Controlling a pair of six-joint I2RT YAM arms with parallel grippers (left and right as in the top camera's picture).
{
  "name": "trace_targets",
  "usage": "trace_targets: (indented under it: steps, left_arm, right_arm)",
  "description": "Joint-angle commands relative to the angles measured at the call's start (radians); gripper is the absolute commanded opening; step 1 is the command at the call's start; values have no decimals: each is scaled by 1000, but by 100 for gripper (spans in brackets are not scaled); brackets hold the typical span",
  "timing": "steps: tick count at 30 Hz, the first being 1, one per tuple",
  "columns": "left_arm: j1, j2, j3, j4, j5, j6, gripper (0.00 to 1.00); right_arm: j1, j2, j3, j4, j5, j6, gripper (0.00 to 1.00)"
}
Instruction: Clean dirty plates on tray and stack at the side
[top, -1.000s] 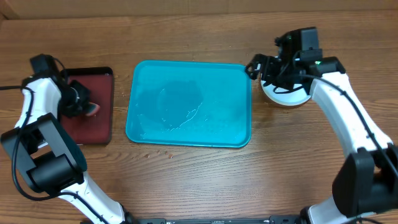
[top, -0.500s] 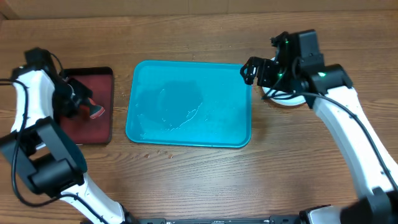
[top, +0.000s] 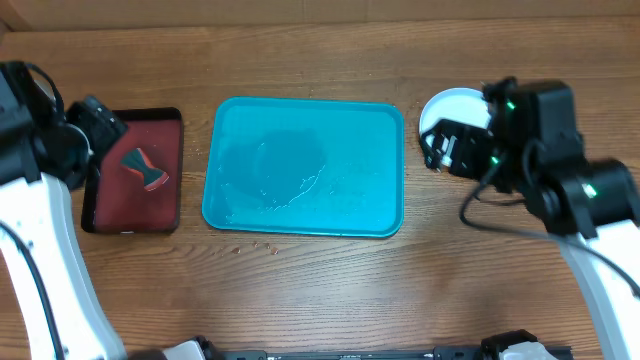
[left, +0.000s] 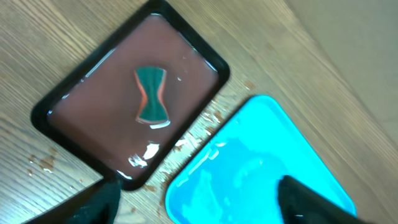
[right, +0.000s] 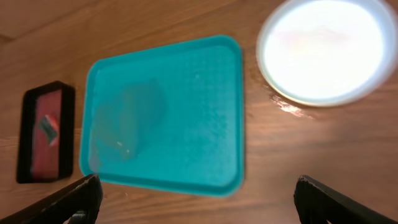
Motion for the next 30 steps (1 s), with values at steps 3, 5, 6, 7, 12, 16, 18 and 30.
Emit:
trace_targets:
  steps: [3,5,6,7,12,16,18,30]
  left_arm:
    - [-34,-151,-168,6,49,53,86]
    - [-50,-214,-235,16,53,64,86]
    - [-58,-242,-263,20,54,73,86]
    - [-68,-276,-294,24,55,87,86]
    - [-127,-506,-467,130,63,120,89]
    - [-134,-656,-574,254,60,50,100]
    - [-134,-687,-595,272,60,26,100]
    - [-134,-684,-600,269,60,25,100]
  right_arm:
    - [6,-186,-66,-50,97,3,100]
    - [6,-268,-122,-61,95,3,100]
    - [6,-299,-146,-63,94,3,100]
    - [6,-347,-182,-67,94,3,100]
    - [6,-568,-327,-57,101,3,100]
    - [6,-605,-336,-53,105,3,100]
    - [6,-603,-336,-54,105,4,100]
    - [6,-602,-336,-54,105,4,100]
